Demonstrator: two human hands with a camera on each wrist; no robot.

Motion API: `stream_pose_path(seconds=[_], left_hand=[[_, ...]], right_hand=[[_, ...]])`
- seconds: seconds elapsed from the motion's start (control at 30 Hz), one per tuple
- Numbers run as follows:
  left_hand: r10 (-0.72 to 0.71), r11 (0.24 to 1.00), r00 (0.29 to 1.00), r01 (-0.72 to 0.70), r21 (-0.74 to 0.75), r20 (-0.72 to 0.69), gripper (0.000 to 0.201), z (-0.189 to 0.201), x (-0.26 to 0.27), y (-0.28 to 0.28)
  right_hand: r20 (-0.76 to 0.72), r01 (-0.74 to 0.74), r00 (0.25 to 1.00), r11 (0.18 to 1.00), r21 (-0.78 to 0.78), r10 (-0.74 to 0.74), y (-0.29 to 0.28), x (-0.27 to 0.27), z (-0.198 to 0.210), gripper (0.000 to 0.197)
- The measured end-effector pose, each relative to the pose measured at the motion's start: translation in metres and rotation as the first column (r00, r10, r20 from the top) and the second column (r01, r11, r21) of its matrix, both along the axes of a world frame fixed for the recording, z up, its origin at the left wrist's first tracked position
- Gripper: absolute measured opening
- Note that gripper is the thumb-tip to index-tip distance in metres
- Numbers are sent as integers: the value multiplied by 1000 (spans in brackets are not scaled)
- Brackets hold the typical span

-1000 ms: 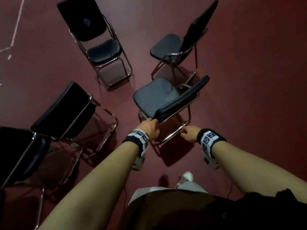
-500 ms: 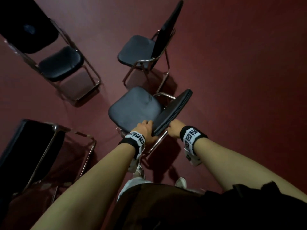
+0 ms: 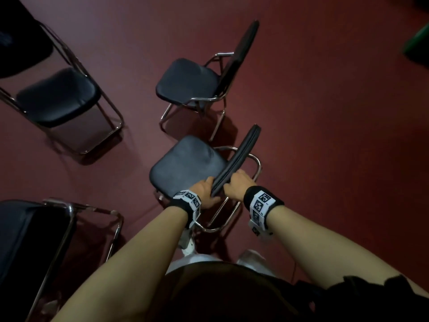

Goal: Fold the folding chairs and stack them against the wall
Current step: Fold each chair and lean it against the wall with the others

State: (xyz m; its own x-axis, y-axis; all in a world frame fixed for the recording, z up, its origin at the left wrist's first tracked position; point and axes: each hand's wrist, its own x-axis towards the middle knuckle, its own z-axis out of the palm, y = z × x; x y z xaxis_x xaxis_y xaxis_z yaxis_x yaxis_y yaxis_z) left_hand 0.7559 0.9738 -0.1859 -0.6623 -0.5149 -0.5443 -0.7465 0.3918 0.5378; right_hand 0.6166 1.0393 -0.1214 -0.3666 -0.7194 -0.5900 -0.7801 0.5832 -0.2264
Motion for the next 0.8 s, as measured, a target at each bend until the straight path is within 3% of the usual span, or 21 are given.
stream_pose_path(seconds=[0.13, 0.27, 0.47, 0.8], left_hand=[[104, 993, 995, -104, -52, 2, 61, -18, 28, -8], [178, 982, 984, -180, -57, -28, 59, -12, 36, -44], [225, 974, 974, -225, -31, 4, 59, -12, 49, -71], [161, 985, 986, -163, 50, 35, 64, -15, 37, -73]], right_hand=[[-37, -32, 999, 998, -53, 30, 3, 29, -15, 50], [-18, -117, 993, 990, -79, 116, -3, 35, -23, 55], [-52, -179, 980, 962, 205, 193, 1, 16, -43, 46], [-55, -35, 997, 967, 251, 50, -7, -34, -83, 40]])
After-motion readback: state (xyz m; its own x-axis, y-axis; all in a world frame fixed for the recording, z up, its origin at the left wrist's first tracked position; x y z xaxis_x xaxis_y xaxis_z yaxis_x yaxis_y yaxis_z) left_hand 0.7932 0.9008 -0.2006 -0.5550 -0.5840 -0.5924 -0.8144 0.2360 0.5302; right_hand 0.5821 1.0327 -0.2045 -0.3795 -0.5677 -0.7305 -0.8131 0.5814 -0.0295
